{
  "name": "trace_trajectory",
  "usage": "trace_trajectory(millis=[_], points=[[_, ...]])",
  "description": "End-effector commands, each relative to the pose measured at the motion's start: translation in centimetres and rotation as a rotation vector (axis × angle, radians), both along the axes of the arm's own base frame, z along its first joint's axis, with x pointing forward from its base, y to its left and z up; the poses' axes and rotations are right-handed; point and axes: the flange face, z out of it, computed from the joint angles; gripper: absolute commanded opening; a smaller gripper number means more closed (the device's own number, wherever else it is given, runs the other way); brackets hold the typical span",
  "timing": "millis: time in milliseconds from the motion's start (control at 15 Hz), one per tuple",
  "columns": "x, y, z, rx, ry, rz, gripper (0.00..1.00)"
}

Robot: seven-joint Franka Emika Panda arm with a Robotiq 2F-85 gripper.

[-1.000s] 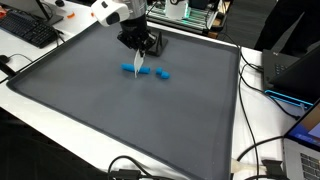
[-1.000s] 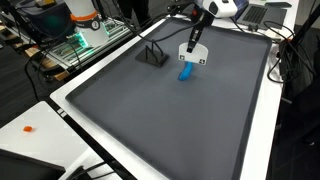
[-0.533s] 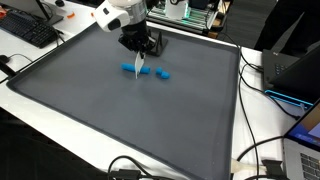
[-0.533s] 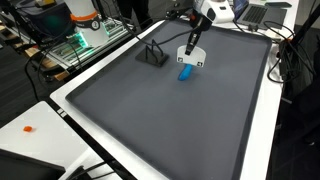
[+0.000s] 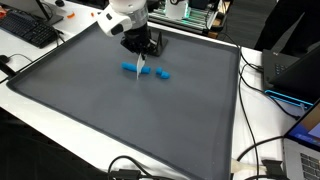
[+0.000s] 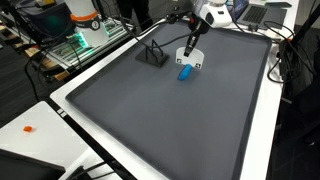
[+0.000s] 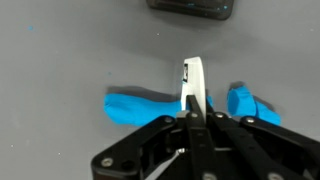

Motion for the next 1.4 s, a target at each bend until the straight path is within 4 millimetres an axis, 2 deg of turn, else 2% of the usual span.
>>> trace_trajectory(millis=[0, 400, 1333], points=[[-0.8, 0.1, -2.7, 0.001, 0.031, 0.004, 0.01], [-0.9, 0.1, -3.2, 0.021, 0.049, -0.002, 0.01], [-1.2, 1.2, -2.1, 0.064, 0.075, -0.029, 0.01]])
